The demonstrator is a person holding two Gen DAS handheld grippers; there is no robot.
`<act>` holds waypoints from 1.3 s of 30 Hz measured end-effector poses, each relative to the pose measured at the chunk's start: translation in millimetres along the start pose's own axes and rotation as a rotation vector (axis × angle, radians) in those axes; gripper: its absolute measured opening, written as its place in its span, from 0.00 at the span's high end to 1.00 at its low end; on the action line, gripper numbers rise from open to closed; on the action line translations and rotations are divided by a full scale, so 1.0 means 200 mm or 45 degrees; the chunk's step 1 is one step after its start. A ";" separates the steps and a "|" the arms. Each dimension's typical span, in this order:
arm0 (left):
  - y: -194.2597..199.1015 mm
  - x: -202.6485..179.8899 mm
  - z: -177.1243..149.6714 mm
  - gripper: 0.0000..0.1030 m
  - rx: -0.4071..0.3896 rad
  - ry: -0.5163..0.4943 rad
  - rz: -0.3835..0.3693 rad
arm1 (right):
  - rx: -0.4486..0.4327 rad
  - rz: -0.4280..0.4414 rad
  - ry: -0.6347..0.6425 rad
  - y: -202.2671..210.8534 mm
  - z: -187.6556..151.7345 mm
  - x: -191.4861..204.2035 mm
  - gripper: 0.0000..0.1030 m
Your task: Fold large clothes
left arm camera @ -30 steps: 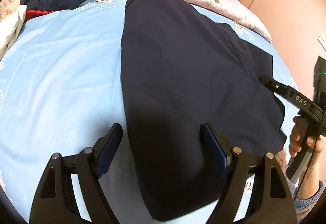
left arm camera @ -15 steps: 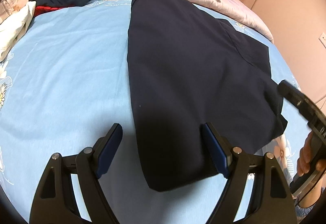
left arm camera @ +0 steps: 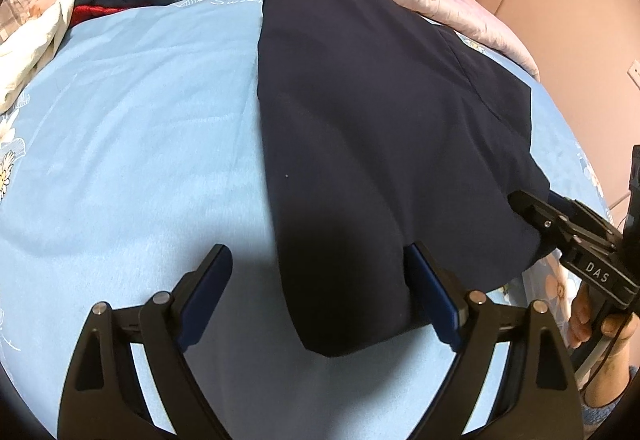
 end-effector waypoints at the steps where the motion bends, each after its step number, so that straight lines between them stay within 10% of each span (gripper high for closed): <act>1: 0.00 0.00 0.00 0.13 0.002 -0.003 0.000 | 0.002 0.001 0.001 0.00 0.00 0.00 0.42; 39: -0.03 0.05 -0.02 0.04 0.018 -0.019 0.029 | 0.037 0.024 -0.080 0.02 -0.12 0.00 0.42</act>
Point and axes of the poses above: each gripper's, at about its wrist camera, not at the fingertips, and y roughly against the way its jaws point, x to its left, z to its top, the point moved 9 cm from there along -y, roughly the way its jaws point, and after that the axes turned 7 degrees about -z, right-handed, at the moved point
